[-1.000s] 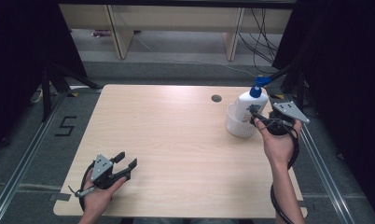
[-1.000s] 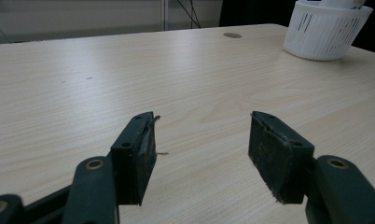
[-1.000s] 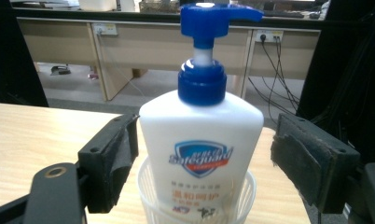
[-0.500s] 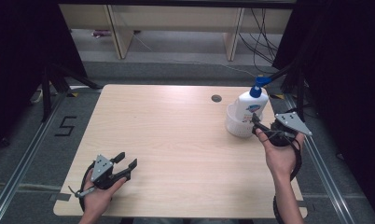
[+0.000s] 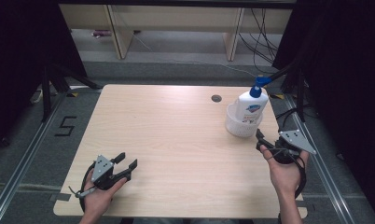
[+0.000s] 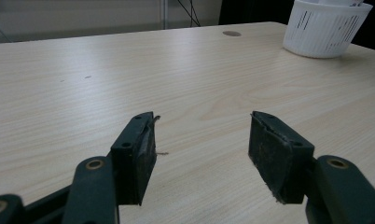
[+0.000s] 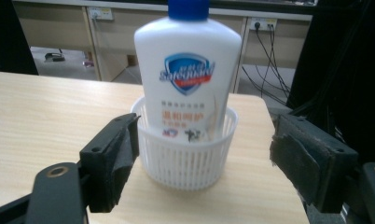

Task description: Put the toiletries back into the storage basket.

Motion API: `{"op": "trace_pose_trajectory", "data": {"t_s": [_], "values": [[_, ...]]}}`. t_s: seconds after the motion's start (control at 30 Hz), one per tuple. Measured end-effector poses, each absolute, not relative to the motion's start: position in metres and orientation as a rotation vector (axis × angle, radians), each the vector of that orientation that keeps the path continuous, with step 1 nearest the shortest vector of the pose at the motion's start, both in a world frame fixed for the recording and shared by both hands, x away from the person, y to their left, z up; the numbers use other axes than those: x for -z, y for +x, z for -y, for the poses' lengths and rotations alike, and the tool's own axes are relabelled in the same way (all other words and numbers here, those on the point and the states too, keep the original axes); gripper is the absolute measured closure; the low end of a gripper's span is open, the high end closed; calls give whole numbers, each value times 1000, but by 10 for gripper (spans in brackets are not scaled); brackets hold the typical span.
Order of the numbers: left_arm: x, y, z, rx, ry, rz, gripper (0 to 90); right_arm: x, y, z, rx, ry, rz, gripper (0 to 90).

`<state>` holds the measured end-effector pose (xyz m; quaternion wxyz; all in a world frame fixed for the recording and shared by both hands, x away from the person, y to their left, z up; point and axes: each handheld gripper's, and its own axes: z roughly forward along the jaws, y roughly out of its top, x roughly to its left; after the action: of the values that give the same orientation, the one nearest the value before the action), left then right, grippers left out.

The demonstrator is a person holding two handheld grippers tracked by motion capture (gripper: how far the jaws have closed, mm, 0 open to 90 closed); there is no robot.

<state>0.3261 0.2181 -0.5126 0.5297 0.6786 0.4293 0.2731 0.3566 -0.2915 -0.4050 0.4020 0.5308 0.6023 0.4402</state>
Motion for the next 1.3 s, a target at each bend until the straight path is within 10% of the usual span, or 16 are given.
{"op": "trace_pose_trajectory", "data": {"t_s": [1.3], "values": [[516, 328, -222, -664, 1619, -1037, 404, 503, 320, 309, -1097, 1469, -1587, 294]]}}
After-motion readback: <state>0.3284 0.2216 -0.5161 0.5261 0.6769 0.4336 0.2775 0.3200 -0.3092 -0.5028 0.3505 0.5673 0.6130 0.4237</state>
